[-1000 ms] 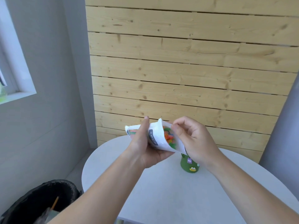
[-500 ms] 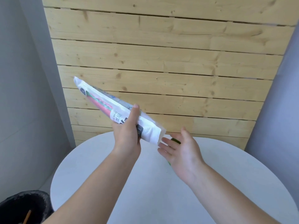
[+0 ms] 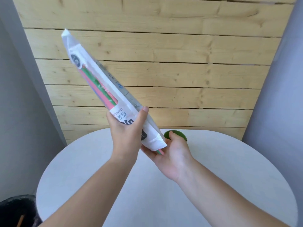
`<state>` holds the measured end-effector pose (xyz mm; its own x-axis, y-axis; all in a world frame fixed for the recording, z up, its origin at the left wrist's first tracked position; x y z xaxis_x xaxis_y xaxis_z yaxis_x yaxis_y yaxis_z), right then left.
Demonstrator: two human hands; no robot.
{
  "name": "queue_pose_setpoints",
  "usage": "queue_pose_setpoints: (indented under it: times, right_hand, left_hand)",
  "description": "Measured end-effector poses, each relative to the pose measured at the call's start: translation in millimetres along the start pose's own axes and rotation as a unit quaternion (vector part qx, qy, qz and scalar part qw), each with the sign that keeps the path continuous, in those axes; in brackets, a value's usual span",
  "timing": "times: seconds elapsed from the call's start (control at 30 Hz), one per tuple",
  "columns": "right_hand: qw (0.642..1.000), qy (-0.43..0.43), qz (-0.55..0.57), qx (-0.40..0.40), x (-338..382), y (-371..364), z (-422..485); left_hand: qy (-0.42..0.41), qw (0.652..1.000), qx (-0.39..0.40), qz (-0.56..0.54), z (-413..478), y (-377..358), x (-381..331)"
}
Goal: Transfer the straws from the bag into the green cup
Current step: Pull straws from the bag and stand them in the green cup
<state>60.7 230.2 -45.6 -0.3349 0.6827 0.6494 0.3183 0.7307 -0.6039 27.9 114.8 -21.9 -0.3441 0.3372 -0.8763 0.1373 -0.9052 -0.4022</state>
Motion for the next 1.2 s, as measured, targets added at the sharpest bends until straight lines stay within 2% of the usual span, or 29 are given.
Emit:
queue_pose_setpoints:
  times: [0.1, 0.23, 0.3, 0.37, 0.53, 0.7, 0.9, 1.07, 1.2]
  right_hand:
    - [0.999, 0.014, -0.042, -0.010, 4, 0, 2]
    - [0.995, 0.057, -0.080, -0.015, 17, 5, 6]
    - [0.991, 0.086, -0.106, -0.011, 21, 8, 8]
    - [0.980, 0.110, -0.167, -0.021, 24, 12, 10]
    - [0.902, 0.207, -0.368, -0.094, 23, 12, 12]
    - [0.817, 0.347, -0.445, -0.120, 18, 4, 15]
    - [0.779, 0.410, -0.453, -0.139, 19, 3, 19]
    - [0.792, 0.399, -0.433, -0.161, 26, 11, 20]
    - [0.827, 0.347, -0.419, -0.143, 24, 15, 21]
  left_hand:
    - [0.021, 0.999, 0.007, -0.045, 3, 6, 1]
    - [0.090, 0.991, 0.070, -0.075, 1, 14, 11]
    - [0.139, 0.983, 0.057, -0.107, 1, 16, 12]
    - [0.168, 0.976, 0.012, -0.138, 3, 17, 11]
    - [0.197, 0.963, -0.069, -0.171, -3, 20, 7]
    - [0.216, 0.956, -0.092, -0.179, -14, 21, 6]
    - [0.215, 0.949, -0.145, -0.182, -11, 31, 0]
    - [0.223, 0.944, -0.157, -0.189, -12, 30, 1]
    - [0.241, 0.936, -0.171, -0.190, -14, 26, 7]
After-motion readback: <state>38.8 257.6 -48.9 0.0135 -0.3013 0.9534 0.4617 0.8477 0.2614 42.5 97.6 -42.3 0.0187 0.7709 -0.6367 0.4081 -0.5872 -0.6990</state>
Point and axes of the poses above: each hand's wrist, its own z-axis towards the middle knuckle, its own y-axis out of the back of the hand, x = y × z, the point moved 2 cm from there along z, towards the middle knuckle, and after that the axes turned 5 degrees about -z, right-handed, at the moved point
